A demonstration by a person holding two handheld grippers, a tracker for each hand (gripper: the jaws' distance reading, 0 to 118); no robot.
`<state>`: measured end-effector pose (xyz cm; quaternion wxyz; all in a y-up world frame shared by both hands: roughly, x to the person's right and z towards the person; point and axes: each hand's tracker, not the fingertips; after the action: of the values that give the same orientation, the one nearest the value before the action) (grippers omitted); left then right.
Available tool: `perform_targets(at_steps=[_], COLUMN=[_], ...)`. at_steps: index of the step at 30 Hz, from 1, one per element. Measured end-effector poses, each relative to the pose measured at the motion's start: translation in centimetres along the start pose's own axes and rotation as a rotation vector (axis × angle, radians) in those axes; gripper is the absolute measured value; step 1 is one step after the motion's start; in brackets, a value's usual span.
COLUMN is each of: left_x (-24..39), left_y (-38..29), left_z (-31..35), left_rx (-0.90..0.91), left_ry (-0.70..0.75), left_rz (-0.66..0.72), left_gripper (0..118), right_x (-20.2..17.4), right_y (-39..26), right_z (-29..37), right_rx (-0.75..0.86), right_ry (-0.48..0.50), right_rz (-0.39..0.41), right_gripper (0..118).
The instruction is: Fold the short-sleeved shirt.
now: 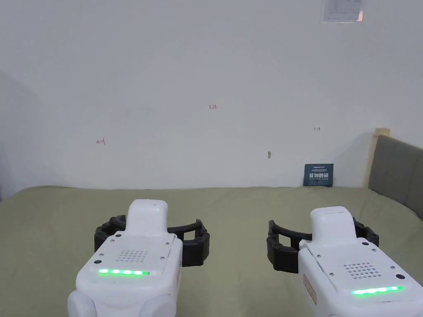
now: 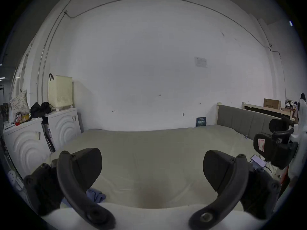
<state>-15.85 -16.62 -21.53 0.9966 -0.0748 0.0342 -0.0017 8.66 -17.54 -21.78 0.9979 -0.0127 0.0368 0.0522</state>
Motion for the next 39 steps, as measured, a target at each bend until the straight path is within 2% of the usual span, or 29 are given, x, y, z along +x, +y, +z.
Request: perform_targets(at_steps=[3,7,10,12,18,25,27,28,34,39], left_x=[-0.1,-0.2,0.0,0.0,0.8,-0.1,-0.1,0.0,0.3,0.7], left_y=[1.1,1.0,1.3,1.1,1.9,2.3,2.5,2.4,2.5,2.3], left_z=[0.0,0.6,0.7,1.1,1.2,0.8,0.3,0.2,0.7,0.7], left_rx=[-0.037,0.023,-0.051,-0.011,-0.015,-0.022,-0.069,-0.034,-0.035,-0.017], left_ry=[0.008,-0.069,-0.132,-0.158,-0.011,-0.018,0.050,0.089,0.013,0.057], left_rz=[0.012,0.021,0.002,-0.019,-0.079,-0.015,-0.042,-0.045,-0.068,-0.086], left_gripper=[118,118,118,118,118,118,118,118,118,118], right_x=[-0.1,0.0,0.0,0.0,0.2,0.3,0.3,0.2,0.0,0.1], right_y=[0.3,0.8,1.1,1.3,1.5,1.7,1.7,1.7,1.7,1.8], right_z=[0.1,0.3,0.4,0.4,0.7,1.0,1.1,1.1,1.2,1.4], right_rx=[-0.002,0.009,0.014,0.016,0.017,0.021,0.021,0.019,0.019,0.017], right_ry=[0.007,0.010,0.016,0.016,0.020,0.023,0.026,0.030,0.040,0.043], right_rz=[-0.011,-0.020,-0.018,-0.013,-0.015,-0.019,-0.023,-0.023,-0.020,-0.025], right_gripper=[107,107,107,107,107,107,107,107,107,107])
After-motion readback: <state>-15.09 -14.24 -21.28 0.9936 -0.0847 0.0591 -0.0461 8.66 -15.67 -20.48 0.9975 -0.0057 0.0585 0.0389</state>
